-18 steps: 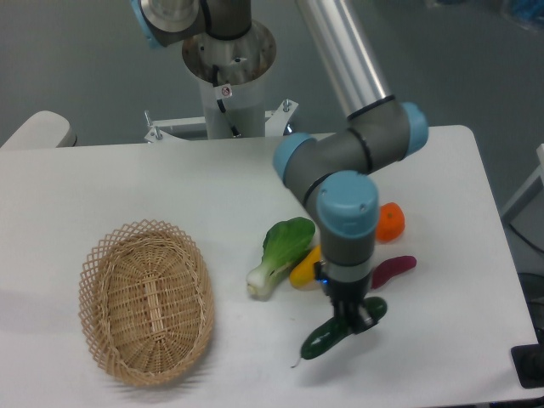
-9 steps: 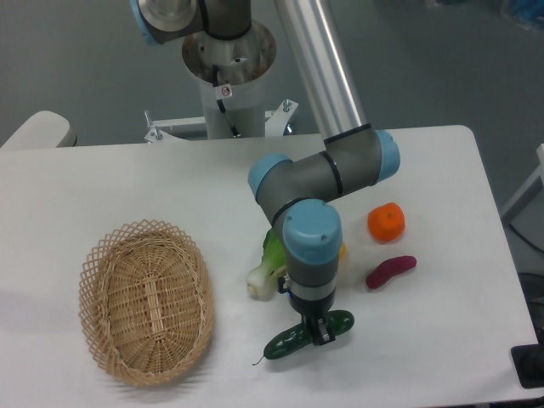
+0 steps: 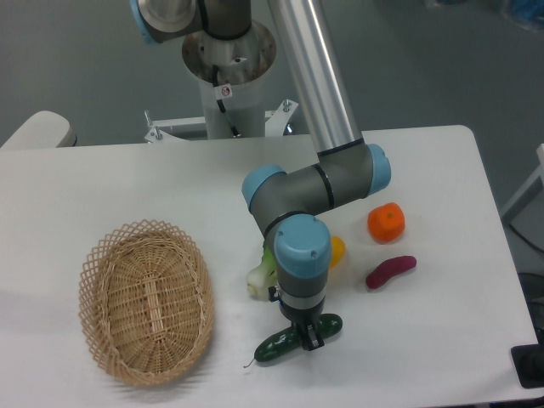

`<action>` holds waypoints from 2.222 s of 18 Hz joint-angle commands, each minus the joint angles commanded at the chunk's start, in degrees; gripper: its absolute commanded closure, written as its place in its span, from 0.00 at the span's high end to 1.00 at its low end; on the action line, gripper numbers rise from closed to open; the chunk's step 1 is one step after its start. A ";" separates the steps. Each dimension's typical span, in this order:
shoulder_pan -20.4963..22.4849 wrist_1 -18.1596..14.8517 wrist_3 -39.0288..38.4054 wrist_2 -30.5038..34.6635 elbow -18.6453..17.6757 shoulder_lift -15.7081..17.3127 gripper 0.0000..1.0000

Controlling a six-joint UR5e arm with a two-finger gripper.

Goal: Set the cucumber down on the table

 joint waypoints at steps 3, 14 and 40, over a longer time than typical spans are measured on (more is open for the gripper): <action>0.09 -0.09 -0.18 0.00 0.61 0.17 0.92; 2.98 -0.97 -18.00 0.61 3.87 5.17 1.00; 28.74 -14.50 14.68 -5.36 3.08 16.96 1.00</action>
